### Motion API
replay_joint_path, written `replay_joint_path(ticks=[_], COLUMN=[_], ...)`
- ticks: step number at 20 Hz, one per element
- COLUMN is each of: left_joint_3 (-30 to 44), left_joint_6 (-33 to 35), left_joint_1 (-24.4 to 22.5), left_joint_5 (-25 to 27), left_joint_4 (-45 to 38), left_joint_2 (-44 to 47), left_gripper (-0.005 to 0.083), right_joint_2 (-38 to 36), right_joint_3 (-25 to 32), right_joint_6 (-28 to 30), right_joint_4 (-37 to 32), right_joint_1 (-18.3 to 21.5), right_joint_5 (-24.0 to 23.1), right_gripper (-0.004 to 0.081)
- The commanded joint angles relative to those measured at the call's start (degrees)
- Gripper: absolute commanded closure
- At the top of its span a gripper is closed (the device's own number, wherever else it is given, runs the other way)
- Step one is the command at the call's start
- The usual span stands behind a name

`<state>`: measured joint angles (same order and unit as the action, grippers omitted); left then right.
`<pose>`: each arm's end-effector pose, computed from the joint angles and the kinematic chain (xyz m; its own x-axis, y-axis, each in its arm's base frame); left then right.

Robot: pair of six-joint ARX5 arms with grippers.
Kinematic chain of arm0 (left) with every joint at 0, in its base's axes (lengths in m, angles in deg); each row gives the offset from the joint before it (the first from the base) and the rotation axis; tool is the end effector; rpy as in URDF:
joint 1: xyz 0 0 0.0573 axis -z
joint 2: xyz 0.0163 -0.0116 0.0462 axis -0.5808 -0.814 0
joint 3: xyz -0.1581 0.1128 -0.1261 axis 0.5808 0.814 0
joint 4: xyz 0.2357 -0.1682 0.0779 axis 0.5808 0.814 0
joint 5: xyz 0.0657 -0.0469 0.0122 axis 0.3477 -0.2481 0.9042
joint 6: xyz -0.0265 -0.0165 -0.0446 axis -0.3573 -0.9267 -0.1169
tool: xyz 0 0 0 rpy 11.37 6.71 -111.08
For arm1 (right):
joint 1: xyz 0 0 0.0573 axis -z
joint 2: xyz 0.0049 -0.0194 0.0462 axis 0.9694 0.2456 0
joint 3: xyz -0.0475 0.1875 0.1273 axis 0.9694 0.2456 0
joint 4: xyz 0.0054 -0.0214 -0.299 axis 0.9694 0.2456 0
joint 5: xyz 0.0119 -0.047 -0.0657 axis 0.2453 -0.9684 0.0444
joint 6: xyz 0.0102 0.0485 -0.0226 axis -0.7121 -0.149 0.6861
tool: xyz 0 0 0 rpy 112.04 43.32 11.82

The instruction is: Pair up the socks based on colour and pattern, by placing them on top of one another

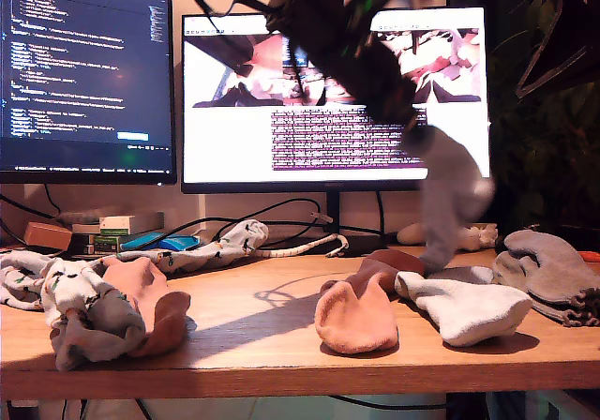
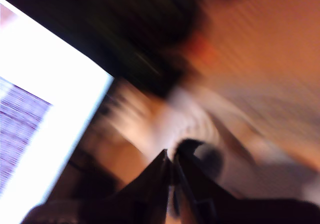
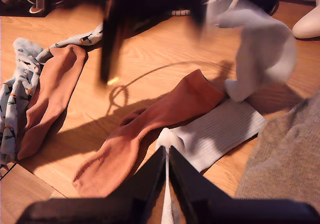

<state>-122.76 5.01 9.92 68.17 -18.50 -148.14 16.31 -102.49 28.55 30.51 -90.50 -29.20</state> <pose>0.3459 -0.3556 0.2075 0.5171 -0.6725 -0.5295 0.8270 0.2331 0.5116 0.2414 0.0726 0.2314 0.7083 0.4957 -0.5026 -0.5147 0.8499 0.1128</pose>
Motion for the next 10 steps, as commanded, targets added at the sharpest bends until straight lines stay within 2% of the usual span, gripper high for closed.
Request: replay_joint_path(ticks=[1, 5, 10], left_joint_3=[0.44, 0.44, 0.39], left_joint_6=[-0.33, -0.31, -0.66], left_joint_1=[1.33, 3.06, 5.46], left_joint_5=[-0.24, -0.81, -5.25], left_joint_4=[4.61, 13.0, 19.17], left_joint_2=[-0.33, 0.57, 2.64], left_gripper=[0.0794, 0.0794, 0.0794], right_joint_2=[0.15, 0.15, 0.15], right_joint_3=[1.11, 1.11, 1.11], right_joint_6=[-0.24, -0.24, -0.24], right_joint_4=[-0.59, -0.66, -0.63], right_joint_1=[-0.15, -0.15, -0.15], right_joint_5=[-0.02, -0.02, -0.02], right_gripper=[0.0783, 0.0782, 0.0782])
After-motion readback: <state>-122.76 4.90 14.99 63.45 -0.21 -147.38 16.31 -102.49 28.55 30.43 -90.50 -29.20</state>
